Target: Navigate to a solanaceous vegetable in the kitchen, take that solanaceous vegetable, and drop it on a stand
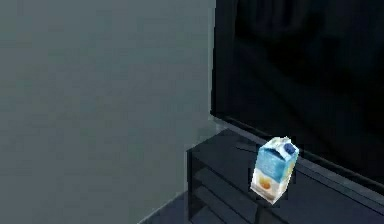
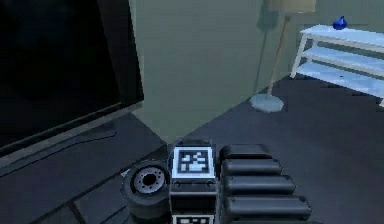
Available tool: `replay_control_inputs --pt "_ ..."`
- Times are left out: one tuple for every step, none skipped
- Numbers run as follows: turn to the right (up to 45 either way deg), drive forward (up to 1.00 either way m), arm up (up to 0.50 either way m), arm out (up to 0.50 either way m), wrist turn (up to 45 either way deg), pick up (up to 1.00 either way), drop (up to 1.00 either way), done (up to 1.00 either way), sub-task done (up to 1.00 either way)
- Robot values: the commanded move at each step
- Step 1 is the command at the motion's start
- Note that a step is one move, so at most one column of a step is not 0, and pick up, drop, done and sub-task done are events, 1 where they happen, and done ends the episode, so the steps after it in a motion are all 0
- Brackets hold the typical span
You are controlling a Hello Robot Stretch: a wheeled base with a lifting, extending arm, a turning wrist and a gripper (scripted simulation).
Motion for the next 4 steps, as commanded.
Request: replay_control_inputs --pt "3.0 0.0 0.0 0.0 0.0 0.0 0.0 0.0 0.0" --pt "-3.0 0.0 0.0 0.0 0.0 0.0 0.0 0.0 0.0" --pt "45.0 0.0 0.0 0.0 0.0 0.0 0.0 0.0 0.0" --pt "0.0 0.3 0.0 0.0 0.0 0.0 0.0 0.0 0.0"
